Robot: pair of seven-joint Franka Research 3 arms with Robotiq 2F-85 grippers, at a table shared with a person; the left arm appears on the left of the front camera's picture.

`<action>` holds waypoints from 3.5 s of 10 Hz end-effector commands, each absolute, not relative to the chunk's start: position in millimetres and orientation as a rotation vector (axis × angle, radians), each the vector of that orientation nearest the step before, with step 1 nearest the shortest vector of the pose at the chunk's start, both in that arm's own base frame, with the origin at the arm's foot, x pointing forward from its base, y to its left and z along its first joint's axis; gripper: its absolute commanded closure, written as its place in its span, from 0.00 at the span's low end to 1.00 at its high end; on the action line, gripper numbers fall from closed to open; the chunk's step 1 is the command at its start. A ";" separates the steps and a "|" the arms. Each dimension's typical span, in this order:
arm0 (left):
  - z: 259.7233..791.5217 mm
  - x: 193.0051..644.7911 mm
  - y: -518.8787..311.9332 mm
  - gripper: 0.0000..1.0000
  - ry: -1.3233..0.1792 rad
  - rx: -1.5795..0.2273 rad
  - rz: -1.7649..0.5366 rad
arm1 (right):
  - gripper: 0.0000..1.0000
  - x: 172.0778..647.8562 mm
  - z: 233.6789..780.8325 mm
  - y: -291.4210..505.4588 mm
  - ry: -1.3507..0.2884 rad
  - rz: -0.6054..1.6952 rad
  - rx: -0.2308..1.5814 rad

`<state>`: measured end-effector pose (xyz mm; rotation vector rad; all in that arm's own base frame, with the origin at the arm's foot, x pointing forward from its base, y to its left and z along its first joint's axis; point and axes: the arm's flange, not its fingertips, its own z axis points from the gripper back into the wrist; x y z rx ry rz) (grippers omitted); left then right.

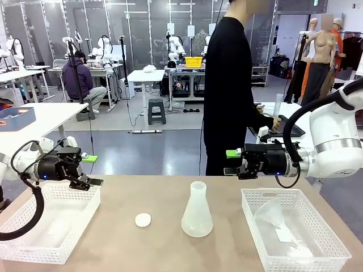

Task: Prepare the solutions needed for the experiment.
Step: Pick up the Plastic Funnel and insert it into the Big flask.

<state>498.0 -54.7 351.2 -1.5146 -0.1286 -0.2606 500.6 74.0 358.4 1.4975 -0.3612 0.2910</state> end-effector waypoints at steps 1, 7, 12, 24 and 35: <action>357.9 496.4 -53.4 0.00 -0.117 -1.508 -0.267 | 0.00 506.0 358.9 74.2 -0.312 0.272 1.500; 354.3 497.4 -54.8 0.00 -0.130 -1.512 -0.269 | 0.00 501.1 355.8 72.4 -0.321 0.247 1.507; 354.3 497.4 -54.8 0.00 -0.130 -1.512 -0.269 | 0.00 454.4 441.6 91.7 -0.418 0.933 0.428; 354.3 497.4 -54.8 0.00 -0.130 -1.512 -0.269 | 0.00 439.3 460.2 91.9 -0.022 1.485 -0.308; 354.3 497.4 -54.8 0.00 -0.130 -1.512 -0.269 | 0.00 461.0 466.6 91.2 0.045 1.737 -0.204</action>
